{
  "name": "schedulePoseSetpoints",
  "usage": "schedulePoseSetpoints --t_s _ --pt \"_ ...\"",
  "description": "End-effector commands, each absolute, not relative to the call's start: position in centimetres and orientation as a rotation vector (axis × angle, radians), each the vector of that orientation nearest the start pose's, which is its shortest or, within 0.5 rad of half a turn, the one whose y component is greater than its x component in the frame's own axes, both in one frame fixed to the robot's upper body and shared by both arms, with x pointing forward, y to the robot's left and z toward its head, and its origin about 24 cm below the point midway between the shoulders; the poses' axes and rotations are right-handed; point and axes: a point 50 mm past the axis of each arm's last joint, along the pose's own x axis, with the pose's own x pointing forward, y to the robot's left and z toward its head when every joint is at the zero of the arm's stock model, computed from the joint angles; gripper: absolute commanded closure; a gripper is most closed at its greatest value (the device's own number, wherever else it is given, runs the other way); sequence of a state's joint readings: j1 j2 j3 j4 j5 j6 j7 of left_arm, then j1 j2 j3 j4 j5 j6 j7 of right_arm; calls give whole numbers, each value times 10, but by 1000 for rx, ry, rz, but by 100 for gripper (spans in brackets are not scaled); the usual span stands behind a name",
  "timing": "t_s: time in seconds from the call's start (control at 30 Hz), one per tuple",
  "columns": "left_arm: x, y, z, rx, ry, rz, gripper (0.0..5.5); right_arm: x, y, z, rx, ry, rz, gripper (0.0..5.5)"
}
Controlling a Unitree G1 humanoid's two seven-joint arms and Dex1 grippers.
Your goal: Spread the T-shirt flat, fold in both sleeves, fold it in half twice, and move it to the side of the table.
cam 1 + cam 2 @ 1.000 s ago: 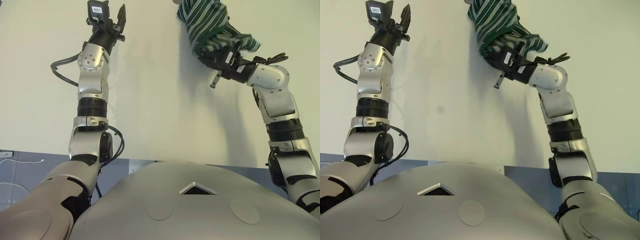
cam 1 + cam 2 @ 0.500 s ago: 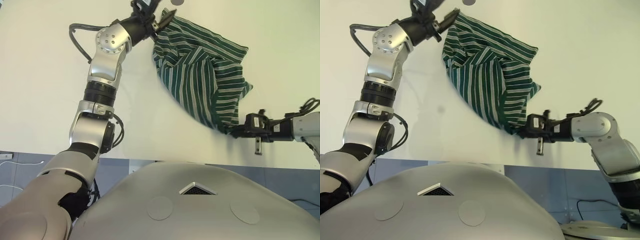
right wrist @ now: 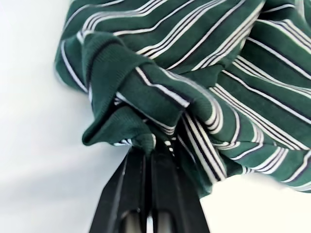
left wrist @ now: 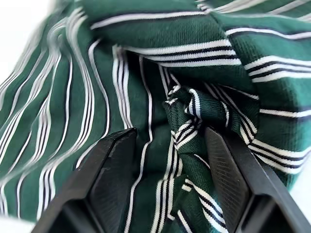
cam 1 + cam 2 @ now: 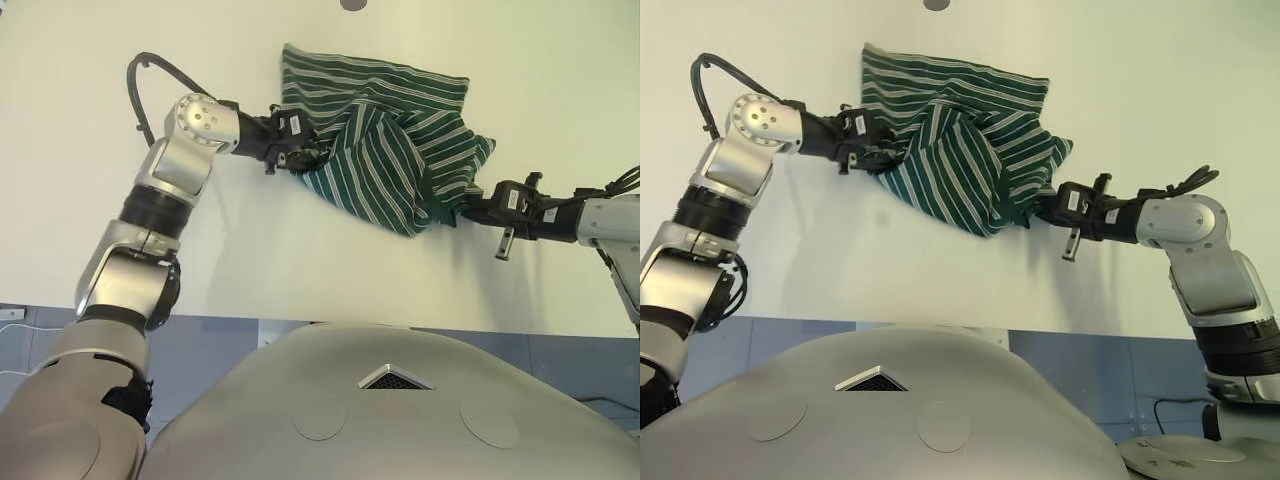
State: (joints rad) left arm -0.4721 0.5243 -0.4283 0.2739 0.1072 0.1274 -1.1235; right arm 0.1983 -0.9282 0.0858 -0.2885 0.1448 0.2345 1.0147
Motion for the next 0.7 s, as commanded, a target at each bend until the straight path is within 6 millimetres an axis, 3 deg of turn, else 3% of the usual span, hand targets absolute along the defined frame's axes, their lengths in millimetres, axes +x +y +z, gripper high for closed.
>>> schedulePoseSetpoints --t_s 0.03,0.1,0.23,0.3,0.5,0.7 --pt "317 119 103 690 255 -1265 298 192 -232 70 -626 563 1106 549" --pt "329 101 116 594 177 -1282 298 195 -230 69 -629 559 1109 549" --pt "349 89 105 543 222 -1278 298 198 -228 65 -641 563 1118 549" --pt "349 80 103 454 242 -1352 298 199 -228 64 -642 565 1121 549" --pt "350 73 85 463 362 -1443 298 201 -225 59 -654 568 1130 549" --pt "348 70 78 466 392 -1485 395 201 -223 55 -660 575 1128 550"
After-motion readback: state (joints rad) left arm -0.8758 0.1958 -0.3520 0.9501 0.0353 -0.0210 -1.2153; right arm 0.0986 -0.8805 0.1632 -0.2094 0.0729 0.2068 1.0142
